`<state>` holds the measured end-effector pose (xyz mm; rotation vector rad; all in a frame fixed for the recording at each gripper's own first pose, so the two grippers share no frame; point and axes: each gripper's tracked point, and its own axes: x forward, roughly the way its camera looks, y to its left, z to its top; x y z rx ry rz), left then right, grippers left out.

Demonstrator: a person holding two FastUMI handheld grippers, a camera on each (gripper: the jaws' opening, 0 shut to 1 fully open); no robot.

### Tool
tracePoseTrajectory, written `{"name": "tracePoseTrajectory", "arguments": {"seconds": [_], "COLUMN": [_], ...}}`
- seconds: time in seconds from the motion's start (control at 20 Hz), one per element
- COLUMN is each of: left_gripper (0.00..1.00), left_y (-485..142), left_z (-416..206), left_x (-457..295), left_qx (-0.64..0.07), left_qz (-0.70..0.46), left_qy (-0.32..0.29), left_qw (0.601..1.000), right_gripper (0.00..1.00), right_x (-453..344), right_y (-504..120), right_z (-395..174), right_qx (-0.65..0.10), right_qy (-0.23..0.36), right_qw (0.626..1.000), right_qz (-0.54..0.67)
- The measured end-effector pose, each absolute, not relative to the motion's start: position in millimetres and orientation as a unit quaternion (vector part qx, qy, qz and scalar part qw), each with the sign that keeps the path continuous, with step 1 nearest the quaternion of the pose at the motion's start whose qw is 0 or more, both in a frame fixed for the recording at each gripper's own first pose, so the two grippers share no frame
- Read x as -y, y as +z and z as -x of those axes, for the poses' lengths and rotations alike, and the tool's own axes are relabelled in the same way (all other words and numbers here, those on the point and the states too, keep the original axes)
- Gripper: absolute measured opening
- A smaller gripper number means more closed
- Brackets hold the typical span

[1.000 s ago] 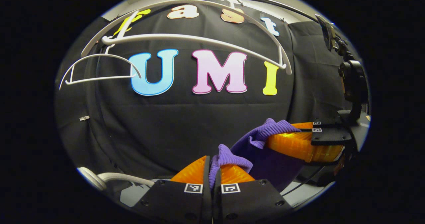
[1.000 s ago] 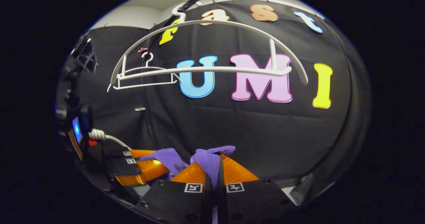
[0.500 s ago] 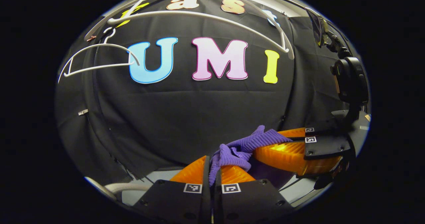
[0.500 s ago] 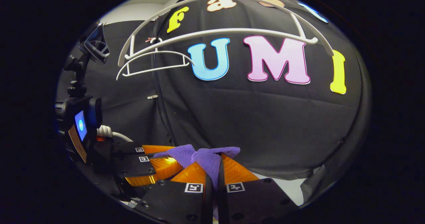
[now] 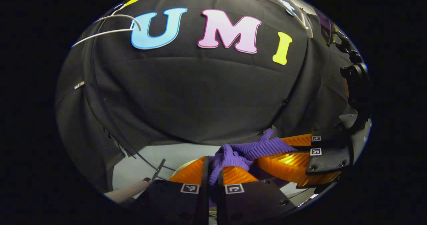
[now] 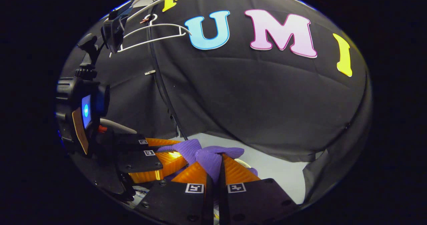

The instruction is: Grasp the clothes on the hanger with both hands and then place them into the laundry hamper below.

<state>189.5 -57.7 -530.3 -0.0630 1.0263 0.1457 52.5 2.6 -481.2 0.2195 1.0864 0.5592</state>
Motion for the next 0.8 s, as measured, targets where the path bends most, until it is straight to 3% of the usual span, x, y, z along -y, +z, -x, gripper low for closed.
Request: {"name": "tracePoseTrajectory", "arguments": {"seconds": [0.3,0.35,0.5,0.6,0.65,0.7,0.75,0.8], "left_gripper": [0.14,0.19,0.10,0.24,0.35,0.46,0.64,0.66], "left_y": [-544.9,-545.6,-548.2,-543.1,-542.0,-537.7,-537.4,-536.5], "left_z": [-172.8,-169.2,-165.8,-168.6,-172.7,-173.8,-173.8,-170.2], "left_x": [49.0,46.5,43.1,44.1,43.5,40.8,38.6,38.6], "left_qx": [-0.510,-0.512,-0.519,-0.513,-0.508,-0.505,-0.506,-0.508], "left_qz": [0.062,0.070,0.083,0.095,0.093,0.085,0.075,0.067], "left_qy": [0.090,0.094,0.103,0.104,0.105,0.106,0.106,0.105], "left_qw": [0.853,0.851,0.845,0.847,0.850,0.853,0.852,0.852], "right_gripper": [0.11,0.11,0.17,0.30,0.54,0.59,0.64,0.63], "right_x": [4.0,7.3,10.0,8.3,11.3,15.4,19.1,20.1], "right_y": [-496.4,-496.8,-495.8,-494.3,-495.3,-497.2,-497.2,-494.9], "right_z": [-40.0,-38.8,-36.1,-42.6,-44.8,-45.9,-47.6,-48.0], "right_qx": [-0.535,-0.538,-0.545,-0.538,-0.536,-0.532,-0.529,-0.527], "right_qy": [0.251,0.248,0.244,0.241,0.237,0.238,0.238,0.238], "right_qw": [0.800,0.799,0.795,0.801,0.805,0.808,0.811,0.813], "right_qz": [-0.103,-0.104,-0.106,-0.105,-0.094,-0.079,-0.069,-0.068]}}
